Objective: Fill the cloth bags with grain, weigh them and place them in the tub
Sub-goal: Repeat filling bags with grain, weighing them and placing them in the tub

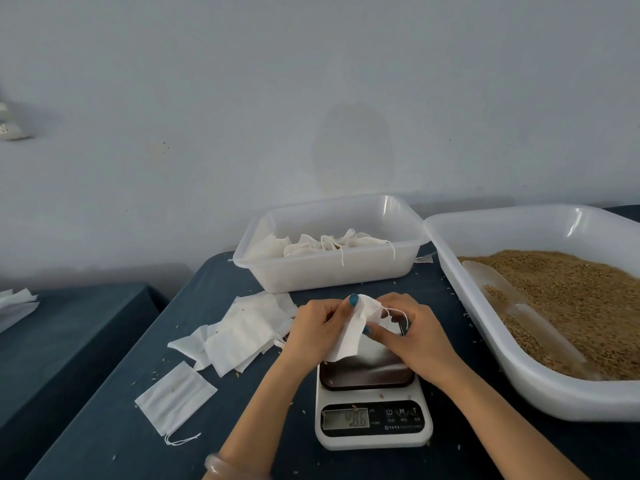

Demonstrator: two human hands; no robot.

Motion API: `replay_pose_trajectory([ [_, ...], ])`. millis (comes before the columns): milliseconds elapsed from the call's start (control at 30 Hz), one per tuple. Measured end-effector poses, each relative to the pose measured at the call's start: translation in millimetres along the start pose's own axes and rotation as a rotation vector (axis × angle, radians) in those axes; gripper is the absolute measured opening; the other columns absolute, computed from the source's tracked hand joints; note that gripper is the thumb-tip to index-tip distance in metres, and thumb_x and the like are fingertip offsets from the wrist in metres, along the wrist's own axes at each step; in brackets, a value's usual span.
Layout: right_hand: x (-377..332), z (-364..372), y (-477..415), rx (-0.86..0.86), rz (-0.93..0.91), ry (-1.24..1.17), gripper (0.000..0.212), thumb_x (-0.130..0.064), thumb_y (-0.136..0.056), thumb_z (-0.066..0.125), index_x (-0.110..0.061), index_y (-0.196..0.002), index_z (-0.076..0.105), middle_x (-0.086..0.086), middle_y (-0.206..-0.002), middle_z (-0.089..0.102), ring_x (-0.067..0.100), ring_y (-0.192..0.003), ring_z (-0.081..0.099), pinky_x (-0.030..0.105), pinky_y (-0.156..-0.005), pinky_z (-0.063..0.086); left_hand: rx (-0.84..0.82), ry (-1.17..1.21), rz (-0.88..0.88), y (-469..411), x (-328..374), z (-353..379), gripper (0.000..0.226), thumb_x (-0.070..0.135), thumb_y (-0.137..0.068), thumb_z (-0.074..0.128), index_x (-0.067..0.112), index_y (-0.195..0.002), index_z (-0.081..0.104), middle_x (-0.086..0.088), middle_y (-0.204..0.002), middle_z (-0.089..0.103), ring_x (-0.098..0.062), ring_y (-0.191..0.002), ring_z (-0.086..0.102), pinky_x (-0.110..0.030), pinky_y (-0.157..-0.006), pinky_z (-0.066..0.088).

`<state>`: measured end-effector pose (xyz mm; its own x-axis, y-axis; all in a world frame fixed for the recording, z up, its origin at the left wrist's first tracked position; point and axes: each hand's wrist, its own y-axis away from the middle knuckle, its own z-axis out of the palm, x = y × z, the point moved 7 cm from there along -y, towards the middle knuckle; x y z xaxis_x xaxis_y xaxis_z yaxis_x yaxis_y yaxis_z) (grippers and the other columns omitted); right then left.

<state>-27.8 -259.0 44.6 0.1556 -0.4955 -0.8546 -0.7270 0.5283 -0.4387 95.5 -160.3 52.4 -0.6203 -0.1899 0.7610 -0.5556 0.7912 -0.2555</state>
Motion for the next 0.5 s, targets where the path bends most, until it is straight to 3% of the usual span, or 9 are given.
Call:
replay_pose_trajectory([
  [67, 2.5, -5.3, 0.2, 0.055, 0.029, -0.004, 0.031, -0.032, -0.075, 0.080, -0.021, -0.102, 0.069, -0.004, -0.100, 0.066, 0.006, -0.092, 0.061, 0.021, -0.079, 0.046, 0.008, 0.034, -0.006, 1.6, 0.1, -1.2, 0.067, 0.062, -0.091, 0.033, 0.005, -0.087, 0.070, -0.014, -0.083, 0.073, -0.026, -0.067, 0.063, -0.039, -0.062, 0.048],
  [133, 0.1, -12.4, 0.7, 0.137, -0.010, 0.049, 0.025, -0.027, -0.076, 0.081, -0.021, -0.096, 0.068, -0.006, -0.099, 0.063, 0.006, -0.090, 0.060, 0.018, -0.076, 0.047, -0.003, 0.198, -0.048, 3.1, -0.1, -3.2, 0.059, 0.059, -0.095, 0.028, 0.023, -0.101, 0.073, 0.001, -0.092, 0.076, -0.018, -0.080, 0.072, -0.031, -0.070, 0.059],
  [200, -6.7, -17.7, 1.8, 0.220, -0.098, 0.192, 0.022, -0.027, -0.075, 0.083, -0.019, -0.087, 0.066, -0.008, -0.095, 0.057, 0.008, -0.088, 0.058, 0.014, -0.073, 0.045, -0.075, 0.308, -0.071, 4.7, 1.1, -2.5, 0.067, 0.069, -0.092, 0.025, 0.025, -0.113, 0.071, 0.003, -0.100, 0.076, -0.018, -0.087, 0.073, -0.034, -0.076, 0.060],
  [300, -15.7, -17.8, 5.1, 0.277, -0.233, 0.354, 0.022, -0.029, -0.074, 0.083, -0.019, -0.079, 0.064, -0.010, -0.087, 0.055, 0.009, -0.083, 0.054, 0.015, -0.068, 0.041, -0.173, 0.170, 0.003, 6.9, 4.5, 0.2, 0.066, 0.083, -0.082, 0.036, 0.037, -0.116, 0.067, 0.013, -0.106, 0.072, -0.008, -0.097, 0.068, -0.030, -0.088, 0.055],
  [400, -20.5, -13.8, 8.2, 0.271, -0.325, 0.438, 0.020, -0.036, -0.075, 0.078, -0.019, -0.080, 0.069, -0.014, -0.087, 0.060, 0.004, -0.084, 0.051, 0.015, -0.069, 0.042, -0.196, 0.082, 0.058, 8.1, 8.1, 2.3, 0.051, 0.065, -0.081, 0.061, 0.037, -0.123, 0.060, 0.018, -0.111, 0.069, -0.002, -0.100, 0.066, -0.031, -0.089, 0.055],
  [500, -25.0, -14.8, 10.8, 0.312, -0.386, 0.499, 0.024, -0.043, -0.079, 0.071, -0.019, -0.082, 0.069, -0.014, -0.084, 0.063, 0.004, -0.082, 0.051, 0.015, -0.067, 0.043, -0.148, 0.074, 0.123, 7.8, 12.1, -1.3, 0.033, 0.040, -0.086, 0.066, 0.037, -0.118, 0.062, 0.020, -0.109, 0.068, -0.003, -0.100, 0.066, -0.019, -0.082, 0.053],
])
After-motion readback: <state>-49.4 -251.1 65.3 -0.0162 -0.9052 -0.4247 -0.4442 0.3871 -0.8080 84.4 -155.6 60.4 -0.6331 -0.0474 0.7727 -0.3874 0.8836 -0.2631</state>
